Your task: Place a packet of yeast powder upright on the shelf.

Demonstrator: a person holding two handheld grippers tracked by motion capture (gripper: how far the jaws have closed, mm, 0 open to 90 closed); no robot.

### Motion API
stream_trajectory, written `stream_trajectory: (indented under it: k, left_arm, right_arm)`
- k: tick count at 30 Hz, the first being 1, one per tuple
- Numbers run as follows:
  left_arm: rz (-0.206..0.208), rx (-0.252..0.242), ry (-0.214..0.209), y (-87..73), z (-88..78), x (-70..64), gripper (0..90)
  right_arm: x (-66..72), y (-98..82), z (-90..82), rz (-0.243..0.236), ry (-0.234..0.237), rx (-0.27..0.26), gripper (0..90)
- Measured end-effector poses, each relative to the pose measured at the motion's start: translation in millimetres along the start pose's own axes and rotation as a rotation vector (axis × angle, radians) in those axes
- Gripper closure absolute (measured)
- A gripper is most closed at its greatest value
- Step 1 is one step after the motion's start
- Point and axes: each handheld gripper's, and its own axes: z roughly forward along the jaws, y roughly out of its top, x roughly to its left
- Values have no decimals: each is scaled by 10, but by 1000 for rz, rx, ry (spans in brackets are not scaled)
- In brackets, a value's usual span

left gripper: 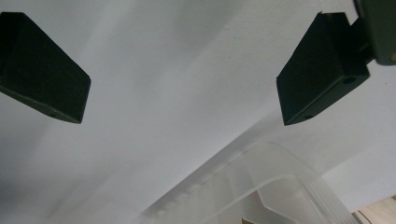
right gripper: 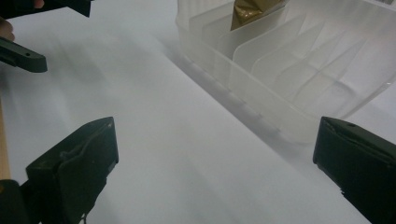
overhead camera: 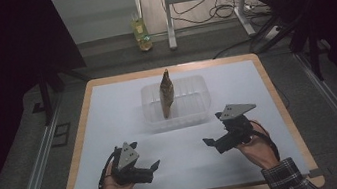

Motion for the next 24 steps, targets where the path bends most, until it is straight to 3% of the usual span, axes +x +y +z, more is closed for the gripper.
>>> stream_trajectory:
  k: [8,24]
  left_arm:
    - [34,19,1,-28,15,5,21]
    - [13,-46,13,-53,-99,67,37]
  right_arm:
    - [23,-43,-149,3,-17,-23,0]
    - [31,-364,-362,41,-64,-23,0]
